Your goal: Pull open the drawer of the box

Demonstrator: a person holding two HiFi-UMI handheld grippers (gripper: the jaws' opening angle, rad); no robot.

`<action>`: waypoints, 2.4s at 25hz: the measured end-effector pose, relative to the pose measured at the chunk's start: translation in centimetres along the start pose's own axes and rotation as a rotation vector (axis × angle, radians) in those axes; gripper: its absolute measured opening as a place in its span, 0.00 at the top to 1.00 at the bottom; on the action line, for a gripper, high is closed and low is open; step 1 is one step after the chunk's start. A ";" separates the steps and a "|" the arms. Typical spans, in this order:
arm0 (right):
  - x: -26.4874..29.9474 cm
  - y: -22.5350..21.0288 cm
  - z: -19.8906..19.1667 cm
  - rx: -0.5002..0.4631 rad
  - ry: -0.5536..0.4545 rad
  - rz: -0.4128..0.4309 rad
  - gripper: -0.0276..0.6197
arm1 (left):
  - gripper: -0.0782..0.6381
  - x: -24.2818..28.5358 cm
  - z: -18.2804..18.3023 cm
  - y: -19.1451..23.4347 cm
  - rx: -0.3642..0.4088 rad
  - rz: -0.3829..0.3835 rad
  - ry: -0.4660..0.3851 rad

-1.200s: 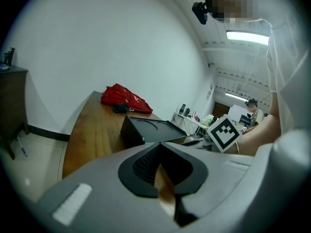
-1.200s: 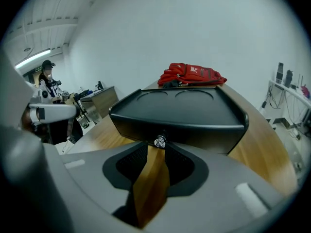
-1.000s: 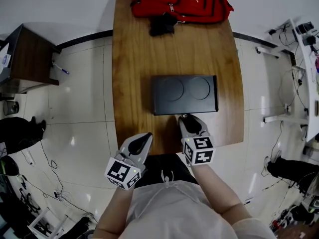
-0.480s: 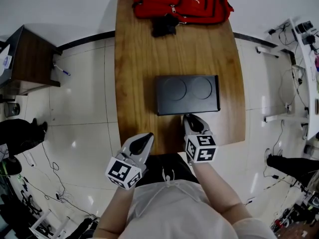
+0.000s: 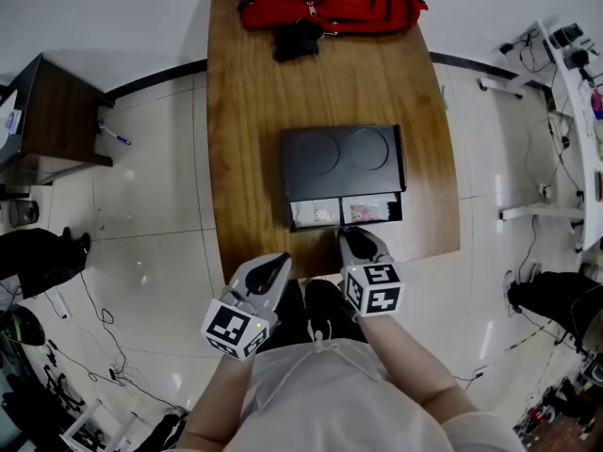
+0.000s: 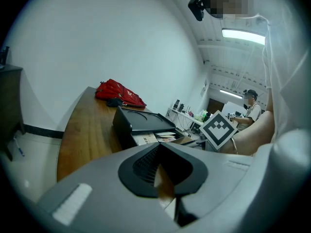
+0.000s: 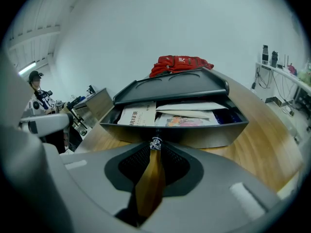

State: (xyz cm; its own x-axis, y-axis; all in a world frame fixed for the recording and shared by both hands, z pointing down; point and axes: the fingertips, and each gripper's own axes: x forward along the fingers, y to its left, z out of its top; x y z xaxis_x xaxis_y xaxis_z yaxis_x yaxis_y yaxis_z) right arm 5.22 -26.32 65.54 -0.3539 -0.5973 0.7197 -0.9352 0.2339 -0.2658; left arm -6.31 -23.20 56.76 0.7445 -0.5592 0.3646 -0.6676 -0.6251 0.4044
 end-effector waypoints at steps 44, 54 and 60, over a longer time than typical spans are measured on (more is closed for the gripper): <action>-19.6 0.2 11.1 -0.374 -0.620 0.008 0.95 | 0.88 -3.6 9.2 -8.4 0.174 0.082 -0.270; -23.3 0.7 9.1 -0.296 -0.666 0.074 0.95 | 0.88 -6.7 10.1 -10.4 0.167 0.136 -0.344; -27.8 4.3 7.5 -0.385 -0.771 0.088 0.95 | 0.88 -9.9 8.9 -13.5 0.195 0.113 -0.362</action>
State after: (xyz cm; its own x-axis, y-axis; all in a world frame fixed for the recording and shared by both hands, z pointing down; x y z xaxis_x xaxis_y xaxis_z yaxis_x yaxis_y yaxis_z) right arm 10.99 -14.49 39.56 -0.4627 -0.8859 0.0336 -0.8853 0.4637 0.0356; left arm -4.66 -14.06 40.23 0.6427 -0.7633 0.0654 -0.7578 -0.6209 0.2003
